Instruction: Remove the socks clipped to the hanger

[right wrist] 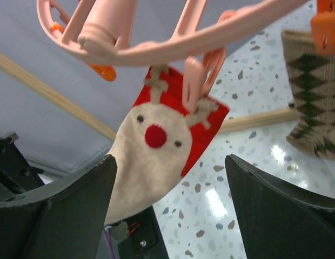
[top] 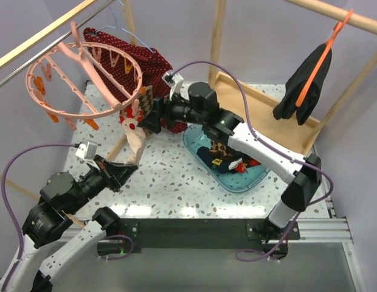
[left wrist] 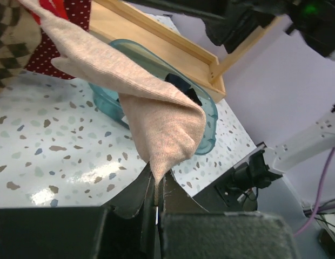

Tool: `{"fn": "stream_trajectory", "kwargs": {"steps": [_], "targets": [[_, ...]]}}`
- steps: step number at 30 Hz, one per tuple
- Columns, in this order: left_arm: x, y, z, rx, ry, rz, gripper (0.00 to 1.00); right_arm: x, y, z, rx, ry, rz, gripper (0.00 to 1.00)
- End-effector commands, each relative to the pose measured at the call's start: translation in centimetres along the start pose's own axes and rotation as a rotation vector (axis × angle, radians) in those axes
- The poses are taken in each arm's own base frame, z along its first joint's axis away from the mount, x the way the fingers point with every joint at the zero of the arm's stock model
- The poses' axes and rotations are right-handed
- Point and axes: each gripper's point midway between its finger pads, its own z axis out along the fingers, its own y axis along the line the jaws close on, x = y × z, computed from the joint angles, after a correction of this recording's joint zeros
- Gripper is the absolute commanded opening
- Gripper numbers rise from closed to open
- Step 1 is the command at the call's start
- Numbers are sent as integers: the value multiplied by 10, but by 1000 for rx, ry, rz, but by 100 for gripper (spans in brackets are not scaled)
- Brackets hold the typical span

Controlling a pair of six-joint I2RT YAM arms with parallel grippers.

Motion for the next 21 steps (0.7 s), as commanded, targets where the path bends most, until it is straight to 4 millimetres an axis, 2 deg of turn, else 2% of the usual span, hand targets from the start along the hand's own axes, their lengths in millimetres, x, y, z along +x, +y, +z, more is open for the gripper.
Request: {"fn": "stream_trajectory", "kwargs": {"steps": [1,3,4,12,21], "targets": [[-9,-29,-7,143,-20,4,0,-42,19,11,-217,-81,-81,85],[-9,-34,-8,170,-17,3,0,-51,20,13,-242,-93,-90,85],[-10,-35,-9,175,-21,4,0,-47,16,20,-249,-80,-84,84],[-9,-38,-10,194,-14,6,0,-54,28,34,-385,-82,-87,81],[-8,-37,-8,190,-13,4,0,-57,25,46,-404,-89,-62,72]]}}
